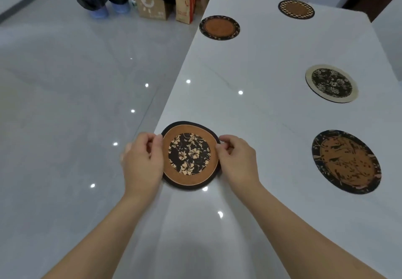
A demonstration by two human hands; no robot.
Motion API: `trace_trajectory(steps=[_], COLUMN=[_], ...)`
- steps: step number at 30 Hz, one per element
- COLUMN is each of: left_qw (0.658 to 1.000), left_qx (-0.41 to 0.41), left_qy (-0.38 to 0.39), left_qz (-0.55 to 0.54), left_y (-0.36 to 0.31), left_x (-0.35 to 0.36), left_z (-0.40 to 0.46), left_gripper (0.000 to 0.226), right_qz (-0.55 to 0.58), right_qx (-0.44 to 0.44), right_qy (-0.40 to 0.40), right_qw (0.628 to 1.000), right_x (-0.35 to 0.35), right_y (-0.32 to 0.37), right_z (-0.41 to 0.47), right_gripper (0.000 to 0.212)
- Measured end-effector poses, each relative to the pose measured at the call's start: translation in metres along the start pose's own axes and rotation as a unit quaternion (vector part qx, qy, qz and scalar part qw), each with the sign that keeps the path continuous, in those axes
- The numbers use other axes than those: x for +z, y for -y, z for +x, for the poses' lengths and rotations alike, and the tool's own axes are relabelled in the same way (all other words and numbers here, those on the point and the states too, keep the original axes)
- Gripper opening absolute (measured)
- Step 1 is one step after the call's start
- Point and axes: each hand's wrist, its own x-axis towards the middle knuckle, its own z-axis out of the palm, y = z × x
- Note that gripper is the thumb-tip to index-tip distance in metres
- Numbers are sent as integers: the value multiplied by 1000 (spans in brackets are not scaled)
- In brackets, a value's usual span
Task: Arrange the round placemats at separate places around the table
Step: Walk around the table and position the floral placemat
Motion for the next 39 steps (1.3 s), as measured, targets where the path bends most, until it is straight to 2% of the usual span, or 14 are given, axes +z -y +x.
trace_trajectory(steps=[5,8,11,15,20,27,39], left_qw=[996,995,995,995,995,993,990], left_qx=[-23,-88,-71,-33,-31,-52,-46], left_qy=[-16,0,-21,-33,-38,-28,-29], left_qz=[80,54,61,91,86,103,131], left_y=[27,43,49,48,46,42,41], left_x=[-22,-21,-18,-16,-19,-17,-14], left_z=[-6,-11,-16,-18,-19,-18,-14], left_gripper=[20,23,19,11,5,2,9], right_qz=[-43,-94,-127,-135,-185,-273,-261], right_qx=[-72,-137,-166,-157,-158,-111,-121], right_qy=[4,7,-22,-39,-58,-62,-57], right_qw=[996,986,978,978,968,954,956], right_x=[25,33,39,41,42,44,45], right_y=[1,-8,-13,-12,-8,-5,-7], right_z=[-30,-38,-40,-40,-40,-35,-33], right_gripper=[22,22,22,23,24,26,28])
